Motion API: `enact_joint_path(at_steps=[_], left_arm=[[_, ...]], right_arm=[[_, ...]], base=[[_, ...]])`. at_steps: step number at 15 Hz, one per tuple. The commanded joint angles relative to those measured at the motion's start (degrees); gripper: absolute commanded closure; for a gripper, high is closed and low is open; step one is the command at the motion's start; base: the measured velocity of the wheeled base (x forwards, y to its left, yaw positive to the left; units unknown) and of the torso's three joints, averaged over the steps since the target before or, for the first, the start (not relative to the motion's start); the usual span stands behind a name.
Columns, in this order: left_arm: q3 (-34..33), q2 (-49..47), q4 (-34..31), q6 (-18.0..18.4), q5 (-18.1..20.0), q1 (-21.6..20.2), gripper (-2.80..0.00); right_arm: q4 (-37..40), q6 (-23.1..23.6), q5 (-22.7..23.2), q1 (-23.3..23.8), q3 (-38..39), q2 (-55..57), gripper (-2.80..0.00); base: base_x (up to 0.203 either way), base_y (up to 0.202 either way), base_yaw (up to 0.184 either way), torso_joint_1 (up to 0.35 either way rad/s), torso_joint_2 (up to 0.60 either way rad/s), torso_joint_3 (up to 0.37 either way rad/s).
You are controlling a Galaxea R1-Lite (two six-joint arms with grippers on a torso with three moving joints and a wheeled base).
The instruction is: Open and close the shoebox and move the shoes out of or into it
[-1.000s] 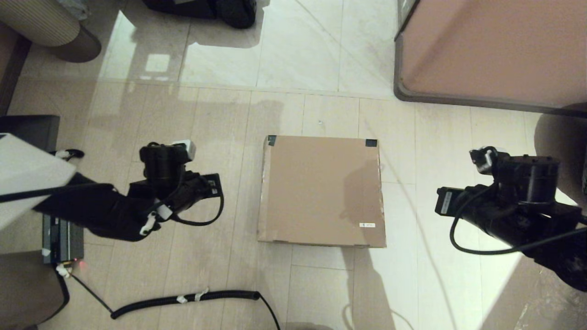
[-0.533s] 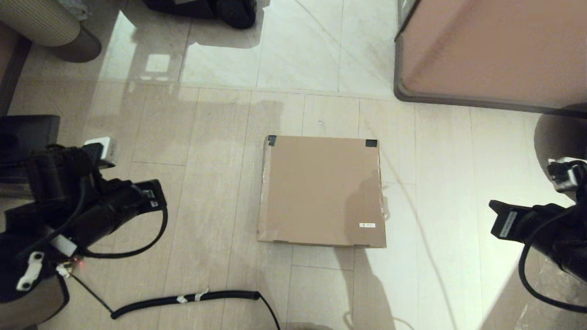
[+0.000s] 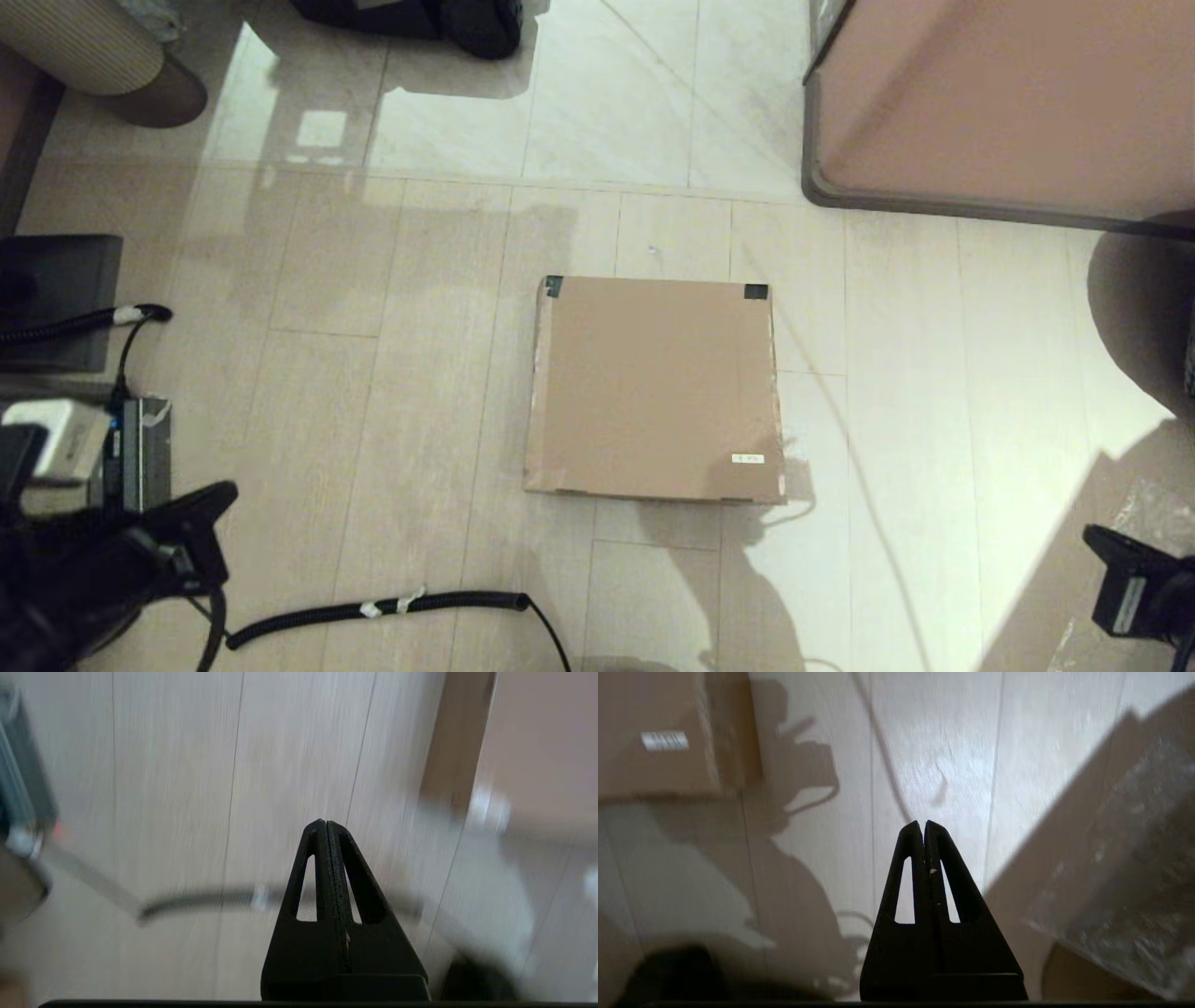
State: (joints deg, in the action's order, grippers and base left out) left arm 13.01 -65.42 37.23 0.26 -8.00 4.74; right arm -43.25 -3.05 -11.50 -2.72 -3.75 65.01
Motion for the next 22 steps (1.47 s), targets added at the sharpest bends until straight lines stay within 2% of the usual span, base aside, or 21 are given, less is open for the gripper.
enact_joint_path(at_steps=[1, 3, 5, 6, 7, 8, 9, 11, 13, 17, 22], left_arm=[[-9.13, 10.9, -0.8, 0.63, 0.09, -0.02, 0.0], [-12.24, 20.23, -7.45, 0.98, 0.11, 0.0, 0.0], [-12.12, 32.62, -19.36, 1.5, 0.32, 0.06, 0.0], [-11.05, 39.02, -27.66, 1.69, 0.96, 0.03, 0.0], [-9.67, 44.32, -37.68, 1.95, 2.24, 0.08, 0.0], [-8.84, 47.69, -44.51, 2.4, 3.68, 0.11, 0.0], [-8.71, 49.3, -46.91, 3.04, 5.08, 0.13, 0.0], [-9.38, 49.26, -43.92, 2.6, 6.56, 0.11, 0.0], [-8.83, 48.82, -47.81, 2.29, 7.33, -0.02, 0.0], [-8.44, 44.4, -48.83, 2.3, 7.39, -2.78, 0.0], [-8.5, 54.61, -48.64, 3.93, 9.36, -3.11, 0.0]], right_arm=[[6.96, 0.33, 0.11, -0.09, 3.57, -10.95, 0.0], [21.63, 1.17, 2.31, -0.25, 3.61, -22.01, 0.0], [37.46, 2.94, 7.2, -0.28, 2.28, -35.0, 0.0], [46.08, 4.0, 9.28, -0.33, 1.06, -39.77, 0.0], [50.91, 4.75, 10.82, -0.4, 0.22, -43.93, 0.0], [52.79, 5.1, 11.75, -0.53, -0.29, -47.55, 0.0], [54.22, 5.09, 12.3, -0.45, -0.67, -50.13, 0.0], [55.35, 3.44, 12.75, 0.83, -1.08, -53.14, 0.0], [55.56, 3.32, 12.9, 0.84, -1.17, -52.71, 0.0], [55.67, 4.64, 13.25, 0.78, -1.19, -52.62, 0.0], [55.29, 4.5, 12.93, -2.03, -0.99, -49.28, 0.0]], base=[[0.0, 0.0, 0.0, 0.0, 0.0, 0.0], [0.0, 0.0, 0.0, 0.0, 0.0, 0.0], [0.0, 0.0, 0.0, 0.0, 0.0, 0.0], [0.0, 0.0, 0.0, 0.0, 0.0, 0.0], [0.0, 0.0, 0.0, 0.0, 0.0, 0.0], [0.0, 0.0, 0.0, 0.0, 0.0, 0.0], [0.0, 0.0, 0.0, 0.0, 0.0, 0.0], [0.0, 0.0, 0.0, 0.0, 0.0, 0.0], [0.0, 0.0, 0.0, 0.0, 0.0, 0.0], [0.0, 0.0, 0.0, 0.0, 0.0, 0.0], [0.0, 0.0, 0.0, 0.0, 0.0, 0.0]])
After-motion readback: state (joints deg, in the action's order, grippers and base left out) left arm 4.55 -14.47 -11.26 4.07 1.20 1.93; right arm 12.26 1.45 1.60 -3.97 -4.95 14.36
